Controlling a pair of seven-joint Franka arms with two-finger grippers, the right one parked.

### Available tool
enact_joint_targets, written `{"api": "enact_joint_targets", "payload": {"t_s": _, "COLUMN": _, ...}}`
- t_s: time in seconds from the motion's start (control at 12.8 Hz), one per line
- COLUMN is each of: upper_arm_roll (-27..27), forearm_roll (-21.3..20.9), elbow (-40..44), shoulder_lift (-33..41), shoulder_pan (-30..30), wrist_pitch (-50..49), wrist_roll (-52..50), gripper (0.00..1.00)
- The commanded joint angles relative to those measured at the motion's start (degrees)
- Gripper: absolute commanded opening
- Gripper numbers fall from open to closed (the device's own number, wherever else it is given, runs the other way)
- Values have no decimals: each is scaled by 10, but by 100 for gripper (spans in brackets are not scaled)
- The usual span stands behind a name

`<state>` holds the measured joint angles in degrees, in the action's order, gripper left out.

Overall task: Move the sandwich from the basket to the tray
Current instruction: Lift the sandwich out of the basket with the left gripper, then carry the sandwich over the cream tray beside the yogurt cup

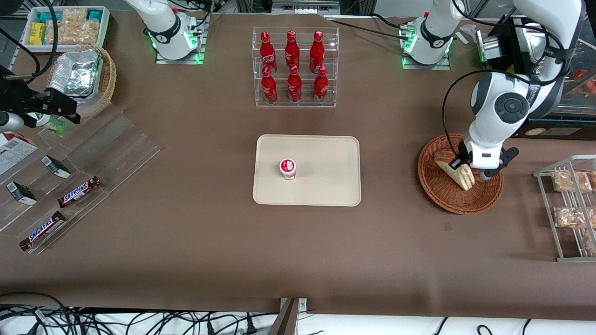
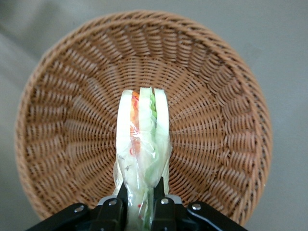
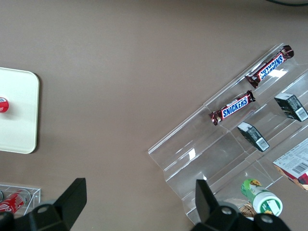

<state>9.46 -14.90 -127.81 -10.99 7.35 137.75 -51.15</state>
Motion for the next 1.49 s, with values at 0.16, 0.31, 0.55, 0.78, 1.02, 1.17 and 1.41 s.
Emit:
{"api": "enact_joint_targets", "payload": {"t_s": 0.16, "upper_arm_roll": 33, "forearm_roll": -14, "elbow": 127, "shoulder_lift": 10, "shoulder_pan": 1, "wrist_pitch": -204, "wrist_roll": 149, "gripper": 21}}
{"api": "enact_joint_targets", "payload": {"t_s": 0.31, "upper_arm_roll": 64, "forearm_roll": -5, "elbow": 147, "shoulder_lift": 17, "shoulder_pan": 2, "wrist_pitch": -230, "wrist_roll": 173, "gripper": 21}}
{"api": "enact_joint_targets", "payload": {"t_s": 0.55, "upper_arm_roll": 145, "forearm_roll": 3, "elbow": 159, "shoulder_lift": 20, "shoulder_pan": 3, "wrist_pitch": -233, "wrist_roll": 167, "gripper": 24}}
{"api": "enact_joint_targets", "payload": {"t_s": 0.78, "upper_arm_roll": 210, "forearm_roll": 64, "elbow": 172, "shoulder_lift": 26, "shoulder_pan": 2, "wrist_pitch": -246, "wrist_roll": 165, "gripper": 26}}
{"api": "enact_joint_targets", "payload": {"t_s": 1.02, "upper_arm_roll": 276, "forearm_roll": 99, "elbow": 186, "shoulder_lift": 13, "shoulder_pan": -1, "wrist_pitch": -225, "wrist_roll": 143, "gripper": 27}}
{"api": "enact_joint_targets", "payload": {"t_s": 1.17, "upper_arm_roll": 305, "forearm_roll": 89, "elbow": 181, "shoulder_lift": -17, "shoulder_pan": -23, "wrist_pitch": -162, "wrist_roll": 79, "gripper": 28}}
{"api": "enact_joint_targets", "payload": {"t_s": 1.41, "upper_arm_roll": 305, "forearm_roll": -18, "elbow": 178, "shoulder_lift": -83, "shoulder_pan": -84, "wrist_pitch": -105, "wrist_roll": -43, "gripper": 28}}
